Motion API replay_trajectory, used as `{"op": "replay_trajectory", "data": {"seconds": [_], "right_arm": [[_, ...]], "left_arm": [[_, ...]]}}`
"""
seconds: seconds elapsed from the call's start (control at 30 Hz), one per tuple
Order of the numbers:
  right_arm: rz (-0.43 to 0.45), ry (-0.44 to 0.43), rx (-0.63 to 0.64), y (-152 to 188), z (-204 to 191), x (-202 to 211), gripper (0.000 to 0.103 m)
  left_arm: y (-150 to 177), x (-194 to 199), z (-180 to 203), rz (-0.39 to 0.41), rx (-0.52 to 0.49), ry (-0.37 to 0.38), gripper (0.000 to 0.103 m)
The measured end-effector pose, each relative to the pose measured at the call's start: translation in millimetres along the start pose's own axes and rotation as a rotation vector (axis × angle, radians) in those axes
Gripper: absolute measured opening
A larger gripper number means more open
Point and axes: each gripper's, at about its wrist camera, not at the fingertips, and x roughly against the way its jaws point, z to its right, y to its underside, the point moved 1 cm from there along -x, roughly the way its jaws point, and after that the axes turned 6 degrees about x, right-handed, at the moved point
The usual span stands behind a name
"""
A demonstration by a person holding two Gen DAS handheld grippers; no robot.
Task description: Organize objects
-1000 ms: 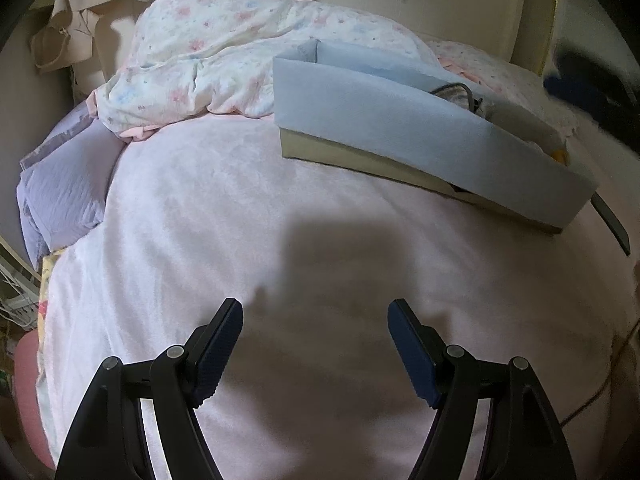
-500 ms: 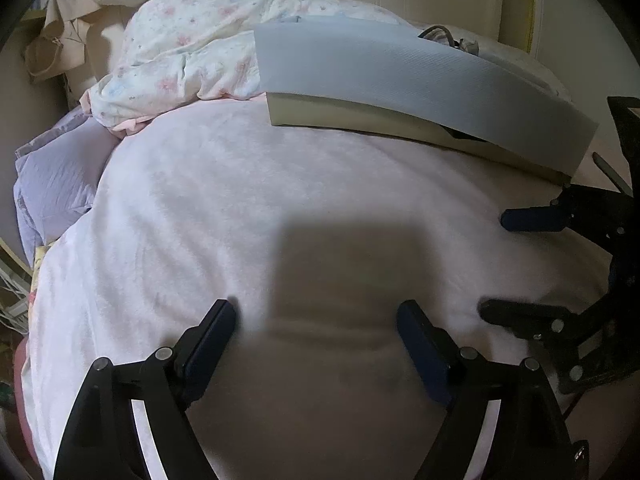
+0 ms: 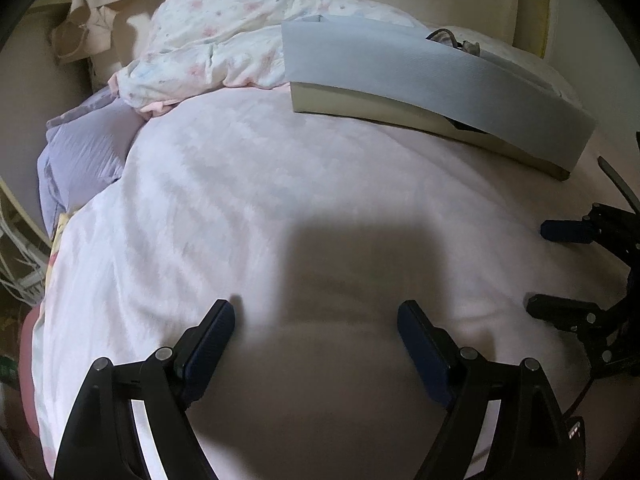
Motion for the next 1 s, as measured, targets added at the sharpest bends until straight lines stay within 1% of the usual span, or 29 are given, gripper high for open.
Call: {"op": "replay_trajectory", "data": {"seconds": [0.07,0.17,0.23,0.3,0.33,0.7,1.0], "right_arm": [[0.008,0.002,0.001,2,0,0,0.077],[0.002,-0.005,-0.003,4,0,-5,0.078],[0.002,-0.006,-0.003,5,-2,-8,0.078],[0.0,-0.003,-0.001,7,1,-7,0.079],[-0.001,-0.002,0.001,3,0,-7,0.079],[-0.002,-0.004,0.003,3,-1,-10,0.079],[-0.003,-0.006,0.006,-6,2,-10,0.079]], "left_arm": [[3,0,0,0.01,0.0,-0.002,0.087],[2,-4,-1,-0.003,0.006,-0.021,0.095],[2,-5,-5,-0.006,0.023,-0.011,0.098],[3,-6,-7,-0.007,0.035,0.003,0.099],[3,-6,-7,-0.009,0.038,0.006,0.1],[3,-6,-6,-0.011,0.034,-0.001,0.101],[3,-6,-6,-0.011,0.034,-0.001,0.101]]}}
